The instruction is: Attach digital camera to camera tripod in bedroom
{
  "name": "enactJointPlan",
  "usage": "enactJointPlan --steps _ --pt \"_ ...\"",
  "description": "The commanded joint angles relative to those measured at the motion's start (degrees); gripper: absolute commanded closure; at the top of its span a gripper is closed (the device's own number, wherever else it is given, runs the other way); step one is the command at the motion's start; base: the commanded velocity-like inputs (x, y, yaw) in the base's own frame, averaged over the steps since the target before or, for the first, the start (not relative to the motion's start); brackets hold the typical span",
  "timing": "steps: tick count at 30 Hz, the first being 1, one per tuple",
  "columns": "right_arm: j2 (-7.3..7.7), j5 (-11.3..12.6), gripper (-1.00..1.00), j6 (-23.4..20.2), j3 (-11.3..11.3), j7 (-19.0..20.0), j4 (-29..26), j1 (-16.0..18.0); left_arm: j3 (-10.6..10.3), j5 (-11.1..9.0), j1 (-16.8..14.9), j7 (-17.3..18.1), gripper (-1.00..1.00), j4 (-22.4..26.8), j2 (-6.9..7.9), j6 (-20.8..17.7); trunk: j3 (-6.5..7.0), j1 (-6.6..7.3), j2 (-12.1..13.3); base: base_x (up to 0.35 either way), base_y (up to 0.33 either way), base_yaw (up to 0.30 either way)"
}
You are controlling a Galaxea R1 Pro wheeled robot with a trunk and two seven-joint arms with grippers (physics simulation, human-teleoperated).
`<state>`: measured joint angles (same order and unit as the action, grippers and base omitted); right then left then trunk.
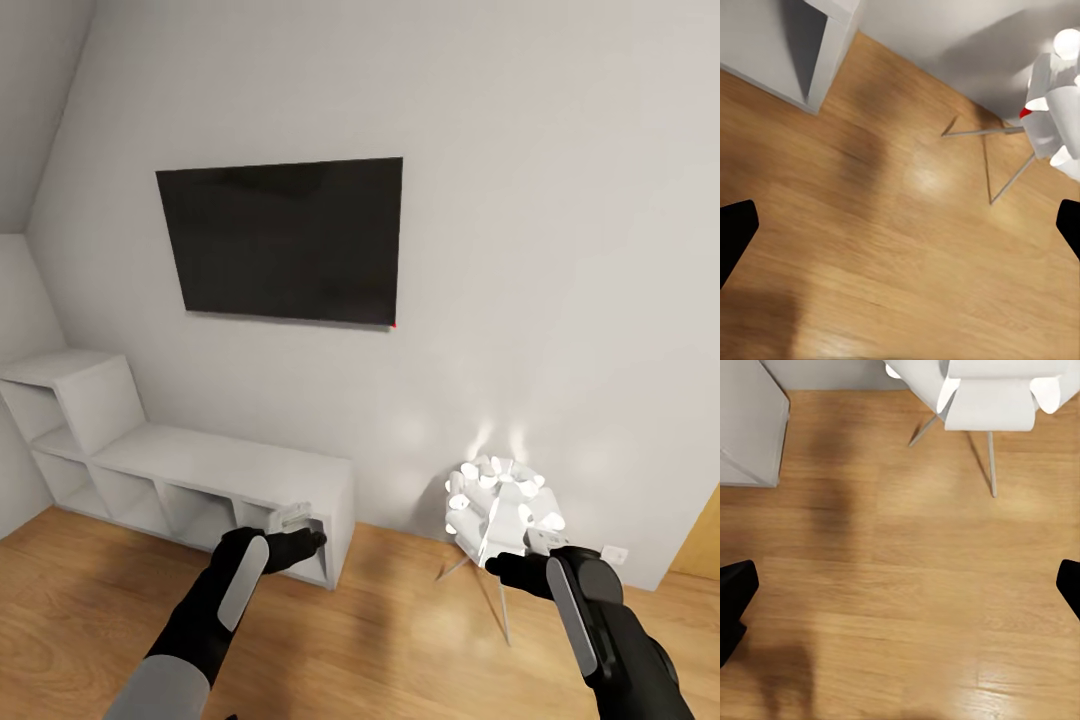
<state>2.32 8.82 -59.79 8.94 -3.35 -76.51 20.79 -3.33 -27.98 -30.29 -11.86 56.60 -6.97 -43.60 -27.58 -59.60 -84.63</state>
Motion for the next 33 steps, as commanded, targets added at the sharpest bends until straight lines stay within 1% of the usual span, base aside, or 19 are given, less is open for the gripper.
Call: enactJointPlan --steps 1,9,22,33 --pt "0.0 0.5 -1.0 -0.2 0.0 -0.3 -0.1 0.0 -0.1 -0.6 0.0 -0.7 -1.0 0.1 -0.04 -0.2 -0.25 -0.23 -0.5 0.0 0.0 0.0" --pt "0.0 0.5 -1.0 -0.2 0.0 -0.4 -0.1 0.0 -0.1 -0.6 0.0 -1.1 -1.0 0.2 -0.2 -0.2 -1.69 -1.98 -3.7 0.0 0.0 0.0" --pt "0.04 0.5 -1.0 -0.2 0.0 -0.4 -0.1 0.0 -0.2 -0.7 -0.1 -0.7 -1.0 0.6 0.05 -0.3 -4.02 -4.84 -8.9 0.0 0.0 0.0" --pt "0.05 0.5 -1.0 -0.2 0.0 -0.3 -0.1 0.0 0.2 -1.2 -0.1 -0.6 -1.0 0.4 0.1 -0.3 -5.99 -7.25 -13.3 0.0 0.0 0.0"
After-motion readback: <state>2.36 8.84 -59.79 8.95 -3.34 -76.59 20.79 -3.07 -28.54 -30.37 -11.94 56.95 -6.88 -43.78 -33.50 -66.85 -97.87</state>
